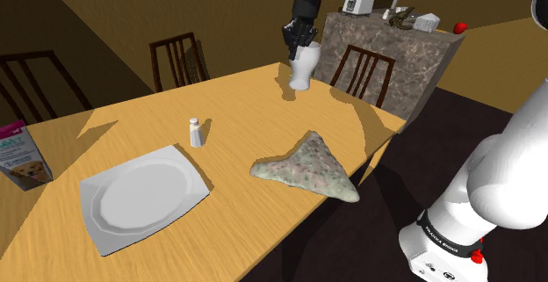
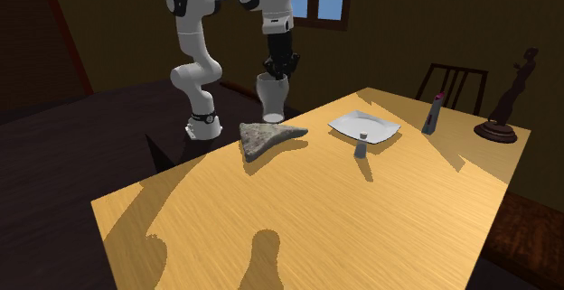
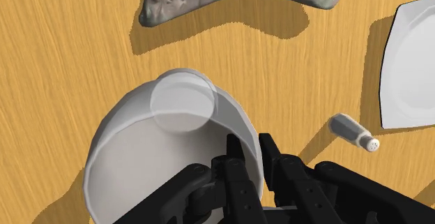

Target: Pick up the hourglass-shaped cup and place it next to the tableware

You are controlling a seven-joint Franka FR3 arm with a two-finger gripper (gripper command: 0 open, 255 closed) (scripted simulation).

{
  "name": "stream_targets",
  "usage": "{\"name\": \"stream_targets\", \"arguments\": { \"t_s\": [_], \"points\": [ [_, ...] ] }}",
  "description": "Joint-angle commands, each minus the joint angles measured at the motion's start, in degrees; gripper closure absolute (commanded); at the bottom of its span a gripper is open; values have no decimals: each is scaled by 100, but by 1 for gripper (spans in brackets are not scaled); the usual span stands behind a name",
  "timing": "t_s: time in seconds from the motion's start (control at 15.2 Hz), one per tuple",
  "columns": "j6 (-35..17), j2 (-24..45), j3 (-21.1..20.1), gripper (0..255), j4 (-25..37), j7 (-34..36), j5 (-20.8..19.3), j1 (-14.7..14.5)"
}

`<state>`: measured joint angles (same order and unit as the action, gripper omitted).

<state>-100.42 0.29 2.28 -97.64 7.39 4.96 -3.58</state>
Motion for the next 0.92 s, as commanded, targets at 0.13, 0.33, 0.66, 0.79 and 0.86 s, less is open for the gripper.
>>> {"name": "stream_targets", "arguments": {
  "t_s": [0.13, 0.33, 0.66, 0.79, 0.86],
  "points": [
    [-146, -417, -270, 255, -518, 528, -25, -256],
    [-214, -661, -479, 255, -799, 908, -20, -433],
    [-297, -960, -855, 255, -1129, 1556, 15, -722],
    [-322, -1041, -1012, 255, -1214, 1822, 34, -838],
    [-334, -1073, -1092, 255, -1246, 1956, 44, -896]
  ]
}}
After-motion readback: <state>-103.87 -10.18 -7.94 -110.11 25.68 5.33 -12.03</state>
